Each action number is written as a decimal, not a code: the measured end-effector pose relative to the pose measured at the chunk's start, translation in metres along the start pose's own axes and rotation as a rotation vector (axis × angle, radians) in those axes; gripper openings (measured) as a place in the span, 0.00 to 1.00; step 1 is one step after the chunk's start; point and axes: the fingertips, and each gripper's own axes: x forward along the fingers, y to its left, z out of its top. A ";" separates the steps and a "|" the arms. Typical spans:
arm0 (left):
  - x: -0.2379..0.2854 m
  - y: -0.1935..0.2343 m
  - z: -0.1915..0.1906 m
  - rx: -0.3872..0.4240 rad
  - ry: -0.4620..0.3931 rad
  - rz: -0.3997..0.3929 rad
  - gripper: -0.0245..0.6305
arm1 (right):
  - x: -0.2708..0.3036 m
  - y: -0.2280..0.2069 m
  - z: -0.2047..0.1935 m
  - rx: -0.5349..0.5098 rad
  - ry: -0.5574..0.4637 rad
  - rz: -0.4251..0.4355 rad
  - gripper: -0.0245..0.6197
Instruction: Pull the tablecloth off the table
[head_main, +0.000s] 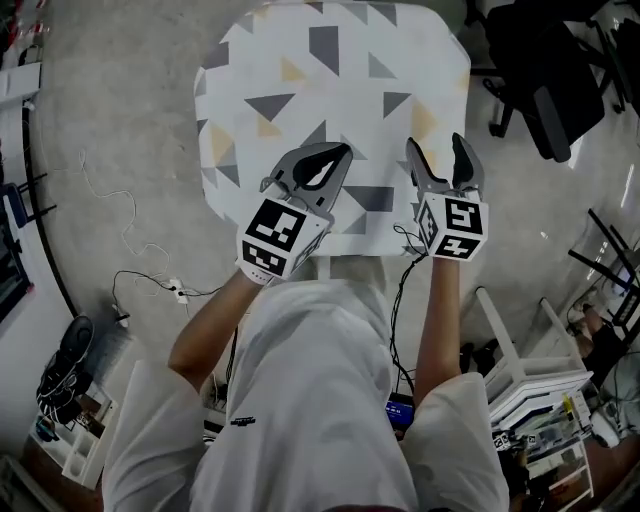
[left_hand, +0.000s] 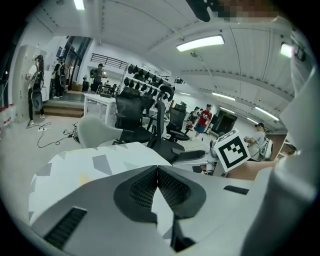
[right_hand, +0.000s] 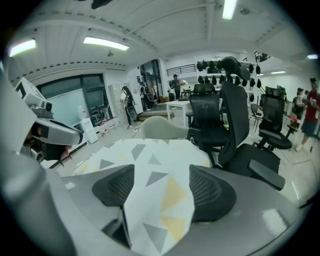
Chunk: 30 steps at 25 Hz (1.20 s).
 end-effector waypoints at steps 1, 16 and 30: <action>0.010 0.001 0.000 0.011 0.011 -0.007 0.05 | 0.006 -0.012 -0.006 0.025 0.010 -0.015 0.58; 0.135 0.026 0.016 0.100 0.114 -0.058 0.12 | 0.101 -0.106 -0.078 0.187 0.267 -0.022 0.63; 0.162 0.049 0.036 0.202 0.139 -0.070 0.26 | 0.063 -0.099 -0.036 -0.002 0.113 -0.045 0.22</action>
